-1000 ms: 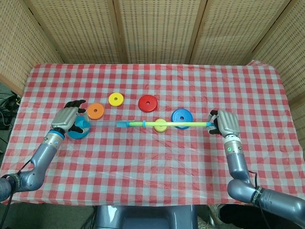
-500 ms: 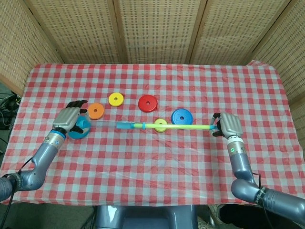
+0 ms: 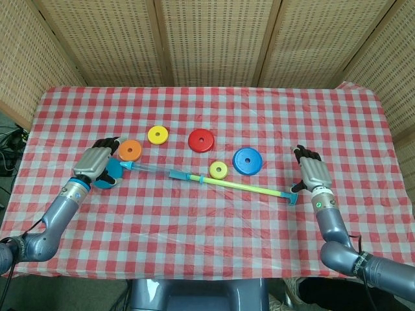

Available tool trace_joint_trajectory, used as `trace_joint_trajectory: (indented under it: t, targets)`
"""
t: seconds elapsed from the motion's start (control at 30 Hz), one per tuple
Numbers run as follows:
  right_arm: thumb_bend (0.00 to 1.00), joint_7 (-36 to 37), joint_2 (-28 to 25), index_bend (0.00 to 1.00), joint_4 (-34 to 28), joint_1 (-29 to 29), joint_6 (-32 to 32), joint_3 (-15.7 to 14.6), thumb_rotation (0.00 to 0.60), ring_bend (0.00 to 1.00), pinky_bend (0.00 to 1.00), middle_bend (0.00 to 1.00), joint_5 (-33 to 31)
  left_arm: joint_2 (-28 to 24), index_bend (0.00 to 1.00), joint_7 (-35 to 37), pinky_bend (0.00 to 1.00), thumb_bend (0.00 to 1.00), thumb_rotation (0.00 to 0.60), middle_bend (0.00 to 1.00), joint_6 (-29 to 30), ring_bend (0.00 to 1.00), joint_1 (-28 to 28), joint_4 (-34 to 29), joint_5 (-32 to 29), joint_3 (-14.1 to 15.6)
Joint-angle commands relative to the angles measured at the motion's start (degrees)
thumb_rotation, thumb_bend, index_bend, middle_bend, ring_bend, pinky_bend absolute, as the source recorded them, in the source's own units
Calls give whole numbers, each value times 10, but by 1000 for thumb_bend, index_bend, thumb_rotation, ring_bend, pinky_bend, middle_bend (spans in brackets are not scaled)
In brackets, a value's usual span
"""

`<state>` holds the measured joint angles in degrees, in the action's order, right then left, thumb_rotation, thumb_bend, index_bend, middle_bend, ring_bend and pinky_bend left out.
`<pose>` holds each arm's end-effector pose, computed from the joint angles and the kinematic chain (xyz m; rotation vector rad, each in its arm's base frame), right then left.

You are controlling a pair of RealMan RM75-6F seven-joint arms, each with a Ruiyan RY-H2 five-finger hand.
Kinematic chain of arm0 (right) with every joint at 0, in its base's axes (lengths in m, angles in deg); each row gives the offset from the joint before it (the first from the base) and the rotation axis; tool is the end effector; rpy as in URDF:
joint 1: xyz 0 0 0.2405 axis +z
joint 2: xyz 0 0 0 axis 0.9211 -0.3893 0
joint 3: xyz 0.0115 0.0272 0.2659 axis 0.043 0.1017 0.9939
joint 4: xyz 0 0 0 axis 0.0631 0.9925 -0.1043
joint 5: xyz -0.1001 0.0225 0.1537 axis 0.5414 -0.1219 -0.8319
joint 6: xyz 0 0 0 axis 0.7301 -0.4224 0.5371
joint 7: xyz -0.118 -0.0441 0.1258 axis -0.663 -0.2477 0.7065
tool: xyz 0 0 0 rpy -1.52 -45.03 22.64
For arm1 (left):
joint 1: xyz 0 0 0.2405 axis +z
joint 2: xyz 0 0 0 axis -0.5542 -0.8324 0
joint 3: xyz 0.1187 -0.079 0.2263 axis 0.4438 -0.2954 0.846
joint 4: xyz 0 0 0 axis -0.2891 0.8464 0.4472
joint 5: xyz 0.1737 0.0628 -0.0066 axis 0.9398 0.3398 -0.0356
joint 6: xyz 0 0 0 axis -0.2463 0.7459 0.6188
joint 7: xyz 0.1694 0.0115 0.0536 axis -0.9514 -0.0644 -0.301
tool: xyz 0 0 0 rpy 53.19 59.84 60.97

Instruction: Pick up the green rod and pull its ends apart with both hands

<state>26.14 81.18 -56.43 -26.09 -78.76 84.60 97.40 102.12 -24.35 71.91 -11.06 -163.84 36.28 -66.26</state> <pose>-0.2340 -0.3968 0.0865 1.4155 -1.2898 0.7192 -0.2034 0.4047 0.0909 -1.6620 -1.2229 -0.7934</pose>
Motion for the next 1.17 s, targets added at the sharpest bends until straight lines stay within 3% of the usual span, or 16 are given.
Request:
trace_joint_trajectory:
  t: [0.03, 0.3, 0.47, 0.73, 1.07, 1.17]
  targets:
    - [154, 28, -11, 11, -17, -19, -14, -5, 600, 0, 13, 0, 47, -12, 25, 11, 0, 177, 600, 0, 37, 0, 23, -19, 28, 1]
    - [147, 95, -39, 3, -25, -106, -110, -70, 600, 0, 0, 0, 252, 0, 18, -53, 0, 178, 600, 0, 252, 0, 132, -21, 159, 66]
    - [143, 162, -44, 0, 1, -169, -171, -113, 600, 0, 0, 0, 346, 11, 0, -13, 0, 177, 600, 0, 342, 0, 211, 4, 221, 103]
    - [134, 219, -33, 0, 59, -234, -233, -148, 600, 0, 0, 0, 425, 20, 0, 21, 0, 174, 600, 0, 395, 0, 284, 32, 276, 138]
    - [133, 306, 7, 0, 148, -285, -329, -156, 600, 0, 0, 0, 526, 17, 0, 41, 0, 169, 600, 0, 414, 0, 329, 32, 309, 143]
    - [133, 320, 15, 0, 162, -292, -329, -163, 600, 0, 0, 0, 539, 15, 0, 40, 0, 169, 600, 0, 419, 0, 338, 33, 317, 142]
